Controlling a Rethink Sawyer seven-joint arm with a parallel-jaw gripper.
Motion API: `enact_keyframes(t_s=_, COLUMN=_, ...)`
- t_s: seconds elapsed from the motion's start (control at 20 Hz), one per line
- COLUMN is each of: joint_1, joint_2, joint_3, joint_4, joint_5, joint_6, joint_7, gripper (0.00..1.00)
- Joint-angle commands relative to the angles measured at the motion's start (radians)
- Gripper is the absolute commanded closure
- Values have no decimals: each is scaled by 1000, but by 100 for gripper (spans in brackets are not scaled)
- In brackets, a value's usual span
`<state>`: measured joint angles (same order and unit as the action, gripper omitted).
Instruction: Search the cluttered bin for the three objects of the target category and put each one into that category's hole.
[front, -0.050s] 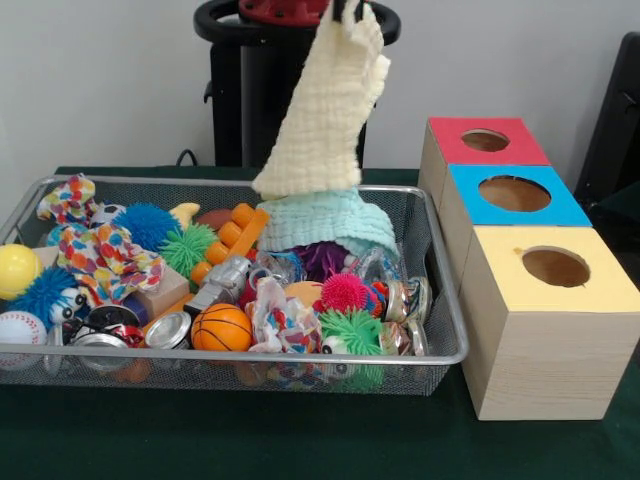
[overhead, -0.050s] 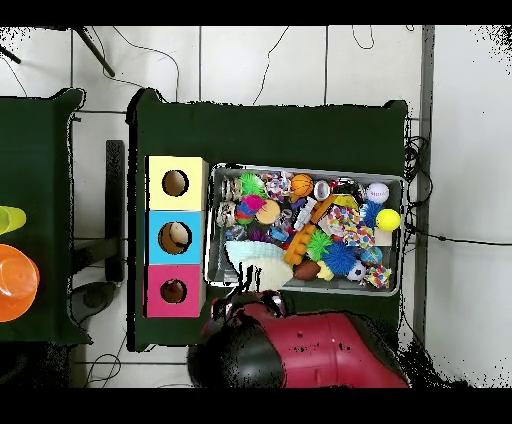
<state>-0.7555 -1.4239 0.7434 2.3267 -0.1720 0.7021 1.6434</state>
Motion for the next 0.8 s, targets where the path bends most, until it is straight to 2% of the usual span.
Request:
enact_keyframes(t_s=0.05, joint_1=36, joint_2=-94, joint_3=50, joint_4=36, joint_5=117, joint_6=213, joint_7=-271, gripper=100)
enact_keyframes(t_s=0.15, joint_1=33, joint_2=-7, joint_3=60, joint_4=21, joint_5=20, joint_6=144, joint_7=-213, gripper=100)
enact_keyframes(t_s=0.3, joint_1=44, joint_2=189, joint_3=2, joint_4=-36, joint_5=-238, joint_6=27, joint_7=-98, gripper=100)
enact_keyframes(t_s=0.4, joint_1=58, joint_2=268, joint_3=-53, joint_4=-81, joint_5=-372, joint_6=-38, joint_7=-41, gripper=100)
enact_keyframes(t_s=0.5, joint_1=69, joint_2=320, joint_3=-89, joint_4=-115, joint_5=-460, joint_6=-83, joint_7=-1, gripper=100)
enact_keyframes(t_s=0.65, joint_1=66, joint_2=370, joint_3=-114, joint_4=-155, joint_5=-523, joint_6=-114, joint_7=19, gripper=100)
enact_keyframes(t_s=0.8, joint_1=41, joint_2=354, joint_3=-95, joint_4=-171, joint_5=-507, joint_6=-86, joint_7=-10, gripper=100)
